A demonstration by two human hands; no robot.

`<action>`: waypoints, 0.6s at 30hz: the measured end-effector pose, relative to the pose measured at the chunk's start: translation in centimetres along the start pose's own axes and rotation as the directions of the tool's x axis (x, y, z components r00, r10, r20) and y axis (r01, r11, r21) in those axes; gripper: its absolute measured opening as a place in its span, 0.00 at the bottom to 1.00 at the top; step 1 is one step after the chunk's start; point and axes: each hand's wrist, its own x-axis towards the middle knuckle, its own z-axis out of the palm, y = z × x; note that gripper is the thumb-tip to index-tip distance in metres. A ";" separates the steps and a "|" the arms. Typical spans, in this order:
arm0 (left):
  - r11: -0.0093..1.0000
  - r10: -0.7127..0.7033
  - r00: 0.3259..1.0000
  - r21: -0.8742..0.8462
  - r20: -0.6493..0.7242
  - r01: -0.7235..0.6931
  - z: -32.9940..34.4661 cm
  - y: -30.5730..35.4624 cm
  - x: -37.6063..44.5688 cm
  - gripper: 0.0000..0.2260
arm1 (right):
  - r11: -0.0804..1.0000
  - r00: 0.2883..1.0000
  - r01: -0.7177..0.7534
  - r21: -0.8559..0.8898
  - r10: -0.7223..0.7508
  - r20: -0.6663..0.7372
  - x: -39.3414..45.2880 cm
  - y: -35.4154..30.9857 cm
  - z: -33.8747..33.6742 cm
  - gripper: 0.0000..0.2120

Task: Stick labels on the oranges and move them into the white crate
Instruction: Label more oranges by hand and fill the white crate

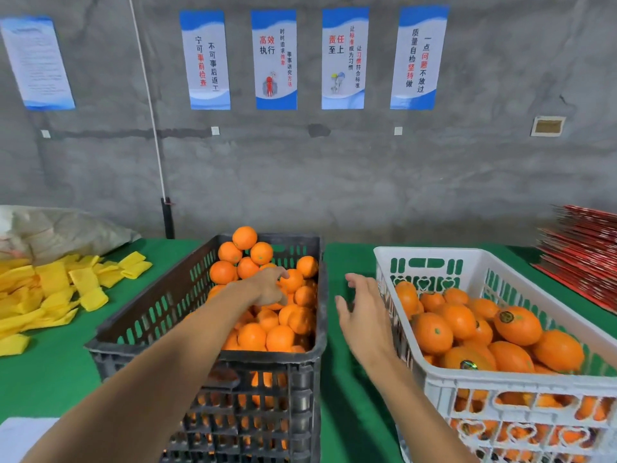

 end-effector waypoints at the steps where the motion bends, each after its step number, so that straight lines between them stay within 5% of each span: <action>1: 0.999 -0.028 0.999 0.019 0.026 0.028 0.0 -0.1 0.9 0.34 | 1.000 1.000 0.021 0.015 -0.021 0.023 1.1 -0.3 0.8 0.19; 11: 0.953 -0.247 0.956 0.220 0.161 0.209 1.3 -2.7 7.9 0.38 | 0.988 0.977 0.123 0.096 -0.138 0.160 9.9 0.1 5.7 0.13; 15: 0.975 -0.204 0.967 0.118 0.155 0.187 1.1 -2.7 7.8 0.36 | 0.988 0.975 0.092 0.125 -0.115 0.190 10.4 0.3 6.3 0.12; 18: 0.995 -0.060 0.998 0.077 0.020 0.058 -0.6 -0.7 6.5 0.34 | 0.987 0.972 0.082 0.135 -0.109 0.207 10.0 -0.1 5.9 0.12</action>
